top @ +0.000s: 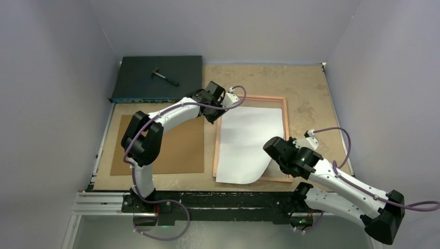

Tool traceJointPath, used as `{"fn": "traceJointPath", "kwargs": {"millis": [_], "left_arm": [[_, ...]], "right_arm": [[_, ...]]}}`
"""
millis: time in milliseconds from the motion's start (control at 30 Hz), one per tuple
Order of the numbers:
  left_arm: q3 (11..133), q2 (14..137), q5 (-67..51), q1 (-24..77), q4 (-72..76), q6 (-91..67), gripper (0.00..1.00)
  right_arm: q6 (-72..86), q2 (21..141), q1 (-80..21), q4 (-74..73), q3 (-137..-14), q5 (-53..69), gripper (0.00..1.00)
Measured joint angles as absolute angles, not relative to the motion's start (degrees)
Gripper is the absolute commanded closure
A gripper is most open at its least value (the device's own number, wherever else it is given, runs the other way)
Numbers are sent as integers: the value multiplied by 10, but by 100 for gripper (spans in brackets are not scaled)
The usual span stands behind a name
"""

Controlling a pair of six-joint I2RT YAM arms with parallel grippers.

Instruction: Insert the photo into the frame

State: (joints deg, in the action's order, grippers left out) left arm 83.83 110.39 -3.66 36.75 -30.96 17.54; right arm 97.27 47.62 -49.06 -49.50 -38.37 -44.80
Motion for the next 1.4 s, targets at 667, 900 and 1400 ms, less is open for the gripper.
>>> {"fn": "traceJointPath", "kwargs": {"millis": [667, 900, 1400], "left_arm": [[799, 1055, -36, 356, -318, 175, 98], [796, 1049, -36, 356, -320, 175, 98], [791, 1047, -35, 356, -324, 175, 98]], "right_arm": [[954, 545, -470, -425, -383, -517, 100], [943, 562, -464, -409, -382, -528, 100], [917, 577, -460, -382, -361, -531, 99]]}}
